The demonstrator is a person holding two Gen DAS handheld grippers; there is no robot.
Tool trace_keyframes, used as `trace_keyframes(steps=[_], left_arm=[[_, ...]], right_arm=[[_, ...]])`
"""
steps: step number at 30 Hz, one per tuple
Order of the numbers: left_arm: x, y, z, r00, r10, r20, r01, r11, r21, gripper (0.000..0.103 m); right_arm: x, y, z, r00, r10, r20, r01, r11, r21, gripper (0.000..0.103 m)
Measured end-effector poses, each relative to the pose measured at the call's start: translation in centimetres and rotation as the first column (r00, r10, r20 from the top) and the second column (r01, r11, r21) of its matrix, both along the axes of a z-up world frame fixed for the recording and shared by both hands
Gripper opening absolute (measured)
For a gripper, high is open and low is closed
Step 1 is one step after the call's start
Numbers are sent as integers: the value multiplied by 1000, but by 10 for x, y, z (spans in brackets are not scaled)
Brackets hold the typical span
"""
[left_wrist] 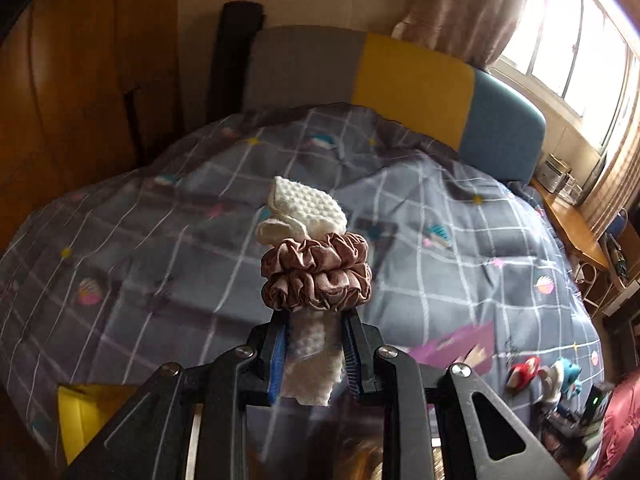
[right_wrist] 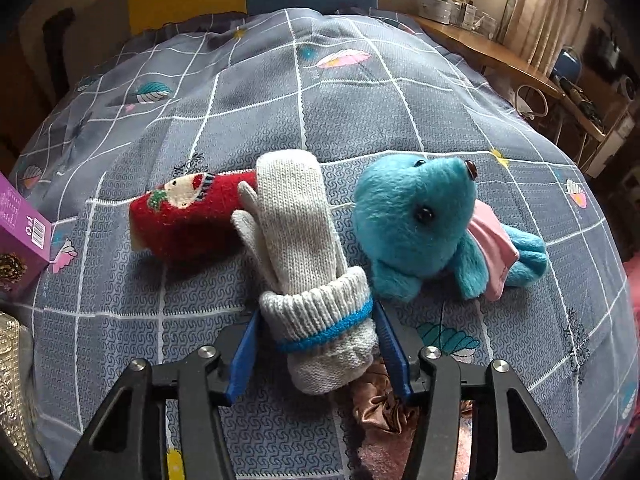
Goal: Organize soft objects
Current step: 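Lift the sock with the left tool while the right tool grasps the white knit mitten, then carry the white sock into the gold tray and open the left tool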
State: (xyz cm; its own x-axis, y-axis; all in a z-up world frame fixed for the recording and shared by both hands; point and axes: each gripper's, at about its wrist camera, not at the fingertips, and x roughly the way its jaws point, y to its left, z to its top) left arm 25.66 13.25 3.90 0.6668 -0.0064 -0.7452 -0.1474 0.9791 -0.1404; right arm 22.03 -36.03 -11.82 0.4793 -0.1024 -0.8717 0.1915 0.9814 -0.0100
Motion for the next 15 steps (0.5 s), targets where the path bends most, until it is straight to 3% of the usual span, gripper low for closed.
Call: trace_keyframes(steps=[4, 9, 15], left_arm=[[-57, 30, -27, 1000, 15, 3, -15, 999, -41, 24], [-119, 57, -63, 998, 61, -15, -62, 995, -84, 24], [-158, 75, -99, 994, 84, -73, -93, 987, -131, 25]], right_arm=[[-2, 3, 0, 1000, 3, 5, -3, 1000, -16, 54], [-6, 9, 2, 1000, 7, 9, -6, 998, -66, 45], [-19, 27, 7, 999, 39, -7, -39, 996, -79, 39]])
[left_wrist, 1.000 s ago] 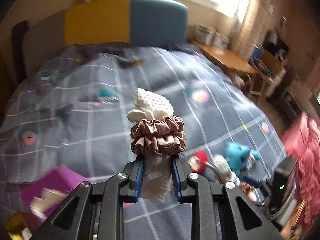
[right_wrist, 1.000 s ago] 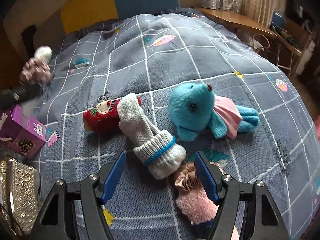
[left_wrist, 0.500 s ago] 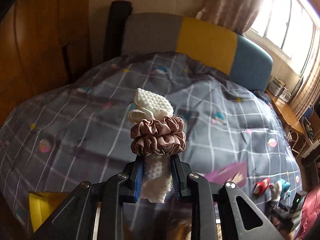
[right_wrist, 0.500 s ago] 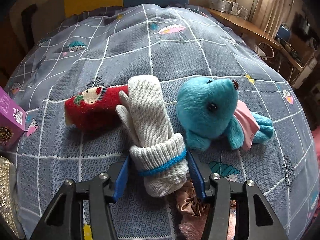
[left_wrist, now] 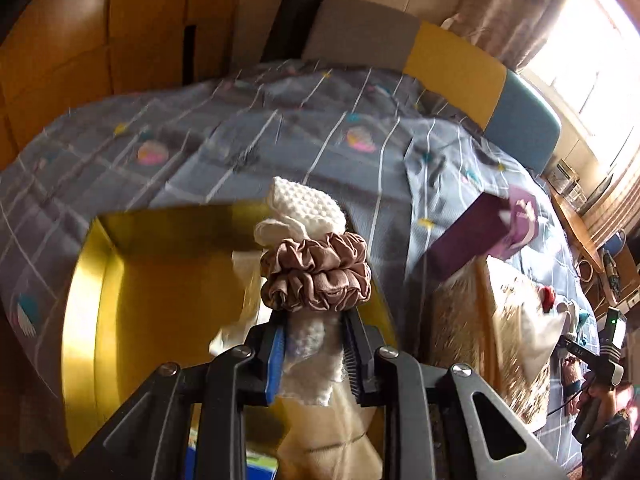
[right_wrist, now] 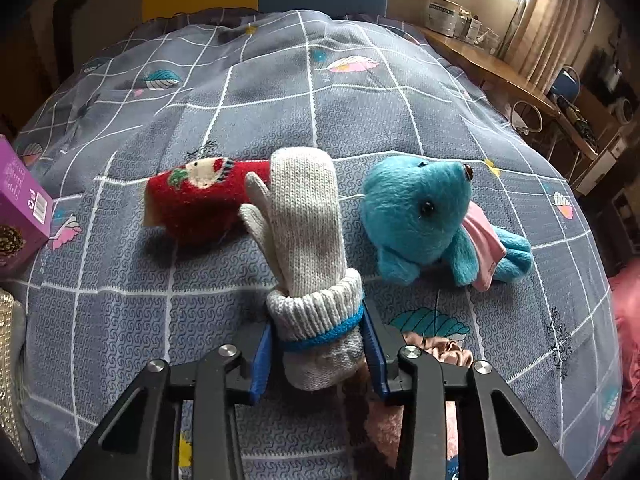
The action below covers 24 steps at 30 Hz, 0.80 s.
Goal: Organize soft objects
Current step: 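Carry the white sock into the gold tray and open the left tool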
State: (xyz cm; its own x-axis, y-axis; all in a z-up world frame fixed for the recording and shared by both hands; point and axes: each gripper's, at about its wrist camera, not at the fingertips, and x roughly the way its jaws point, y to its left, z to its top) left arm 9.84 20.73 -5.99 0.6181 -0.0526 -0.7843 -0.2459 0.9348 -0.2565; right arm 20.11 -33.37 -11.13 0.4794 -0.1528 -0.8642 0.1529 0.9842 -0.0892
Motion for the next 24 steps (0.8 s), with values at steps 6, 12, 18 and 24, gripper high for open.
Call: trace_keyframes(steps=[6, 12, 18, 24], left_arm=[[-12, 6, -16, 999, 38, -1, -38, 999, -19, 36], [-34, 20, -21, 996, 94, -2, -94, 994, 48, 39], [-54, 10, -21, 998, 58, 29, -60, 993, 106, 39], [-68, -14, -12, 998, -14, 59, 5, 988, 153, 39]], right_arm=[[-19, 33, 1, 998, 61, -26, -59, 997, 53, 39], [-29, 57, -9, 997, 73, -41, -74, 997, -17, 40], [-30, 56, -12, 997, 52, -49, -53, 998, -17, 40], [-25, 58, -14, 998, 38, -53, -40, 998, -40, 40]])
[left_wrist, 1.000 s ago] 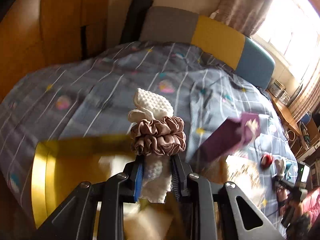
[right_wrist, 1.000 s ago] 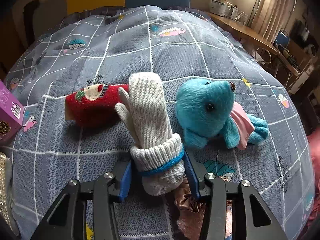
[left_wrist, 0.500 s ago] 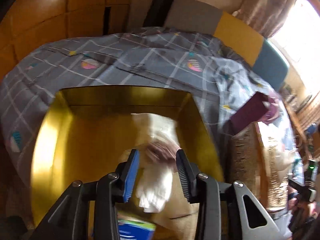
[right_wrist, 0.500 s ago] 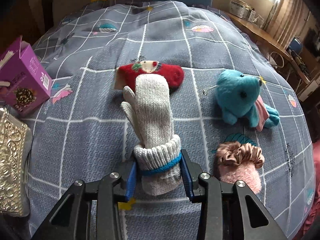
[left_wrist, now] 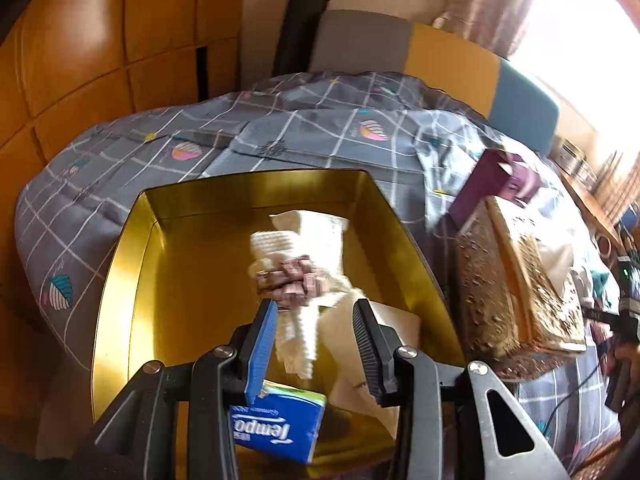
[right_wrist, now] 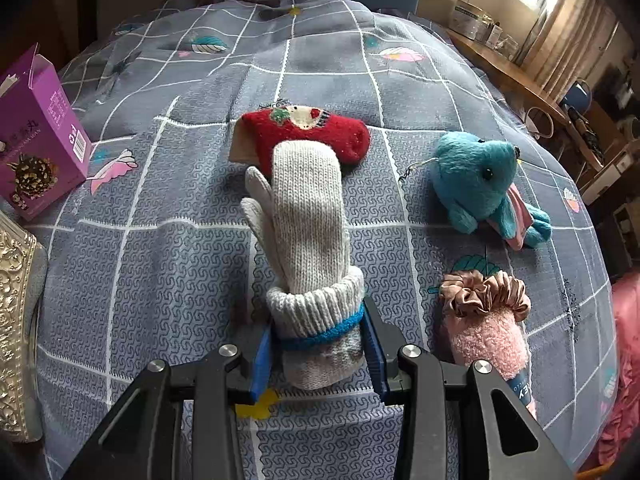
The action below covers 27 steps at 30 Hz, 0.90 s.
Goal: Organize soft objects
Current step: 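Carry the white sock into the gold tray and open the left tool, then carry the white mitten into the gold tray and release it with the right tool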
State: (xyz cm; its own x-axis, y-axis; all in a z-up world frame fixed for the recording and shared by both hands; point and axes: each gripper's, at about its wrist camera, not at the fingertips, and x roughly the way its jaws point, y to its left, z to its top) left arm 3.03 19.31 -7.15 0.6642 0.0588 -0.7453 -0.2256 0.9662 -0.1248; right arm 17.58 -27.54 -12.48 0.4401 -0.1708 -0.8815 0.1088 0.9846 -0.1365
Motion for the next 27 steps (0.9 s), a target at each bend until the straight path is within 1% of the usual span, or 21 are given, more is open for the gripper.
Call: trace_keyframes(steps=[6, 11, 14, 18, 21, 27], left_arm=[[-6, -19, 7, 998, -58, 20, 58, 998, 26, 39], [-9, -26, 11, 996, -84, 30, 83, 996, 29, 39], [-10, -28, 10, 995, -95, 29, 94, 995, 22, 39], [-12, -30, 7, 995, -100, 22, 99, 995, 30, 39], [-14, -28, 5, 994, -104, 22, 103, 994, 23, 39], [-16, -22, 4, 996, -90, 25, 89, 996, 24, 39]], right_arm=[[4, -1, 2, 1000, -12, -10, 12, 1000, 3, 40], [14, -3, 10, 999, -38, -16, 39, 997, 63, 39], [20, 3, 20, 1000, -28, 0, 28, 995, 95, 39], [31, 20, 43, 999, 13, 38, -18, 991, 133, 39], [38, 37, 66, 995, 52, 82, -65, 985, 159, 39], [40, 86, 108, 977, 148, 154, -180, 958, 222, 39]])
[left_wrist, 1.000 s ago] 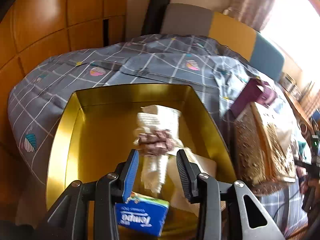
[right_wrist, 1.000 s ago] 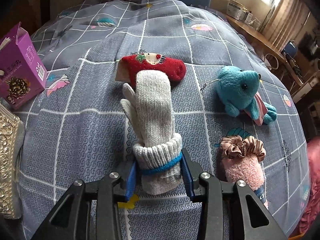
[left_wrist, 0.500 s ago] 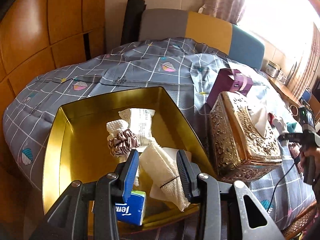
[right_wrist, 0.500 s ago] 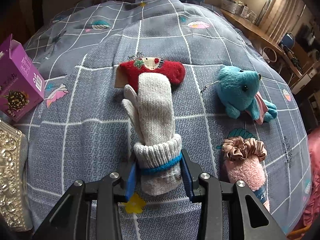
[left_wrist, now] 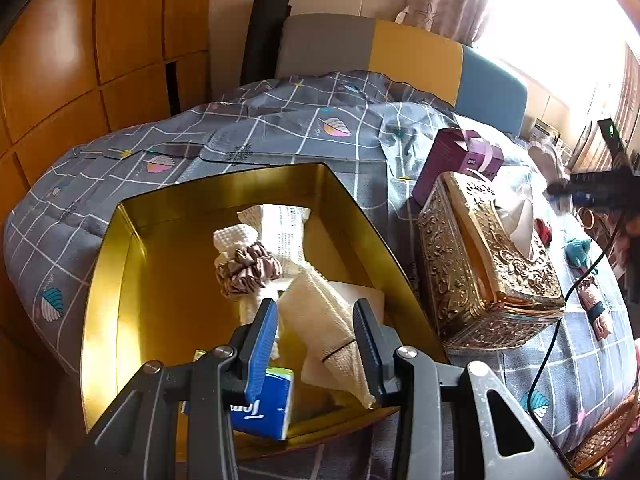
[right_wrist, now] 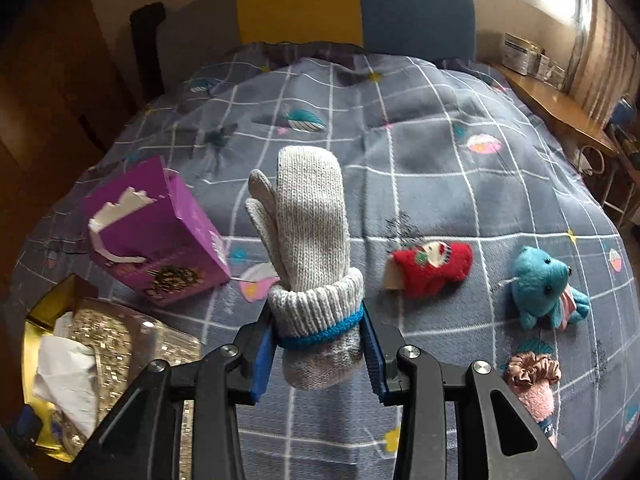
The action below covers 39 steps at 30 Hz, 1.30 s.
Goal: Organize soft objects
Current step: 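Carry the white mitten into the gold tray and release it with the right tool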
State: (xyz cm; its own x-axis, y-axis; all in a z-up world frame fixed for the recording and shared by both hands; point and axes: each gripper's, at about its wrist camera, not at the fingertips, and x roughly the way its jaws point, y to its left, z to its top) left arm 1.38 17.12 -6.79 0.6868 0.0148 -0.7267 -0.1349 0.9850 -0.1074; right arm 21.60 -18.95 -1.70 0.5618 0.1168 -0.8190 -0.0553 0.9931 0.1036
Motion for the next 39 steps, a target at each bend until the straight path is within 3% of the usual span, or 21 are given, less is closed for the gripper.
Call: trace_keyframes(steps=[5, 9, 14, 20, 28, 30, 35, 39], left_arm=[[-3, 13, 3, 999, 35, 16, -35, 999, -16, 39], [-9, 30, 7, 996, 82, 36, -81, 997, -17, 39], [-13, 48, 7, 991, 130, 33, -130, 991, -16, 39], [-18, 61, 3, 984, 177, 22, -177, 984, -10, 39], [-21, 64, 1, 984, 177, 27, -177, 984, -15, 39], [-22, 63, 2, 984, 173, 30, -173, 985, -14, 39], [-23, 60, 3, 986, 161, 36, -160, 987, -13, 39], [-23, 57, 3, 987, 155, 37, -155, 988, -12, 39]], right_arm=[[-4, 45, 29, 994, 102, 37, -105, 990, 97, 39], [-16, 97, 44, 972, 232, 47, -236, 957, 166, 39], [-47, 177, 42, 908, 417, 32, -416, 889, 191, 40], [-76, 258, 12, 832, 555, -12, -545, 821, 172, 40], [-79, 319, -45, 805, 587, -89, -581, 810, 84, 40], [-78, 321, -53, 808, 582, -96, -579, 813, 59, 46], [-81, 322, -64, 812, 576, -94, -579, 815, -4, 48], [-86, 318, -60, 818, 571, -63, -574, 818, -35, 56]])
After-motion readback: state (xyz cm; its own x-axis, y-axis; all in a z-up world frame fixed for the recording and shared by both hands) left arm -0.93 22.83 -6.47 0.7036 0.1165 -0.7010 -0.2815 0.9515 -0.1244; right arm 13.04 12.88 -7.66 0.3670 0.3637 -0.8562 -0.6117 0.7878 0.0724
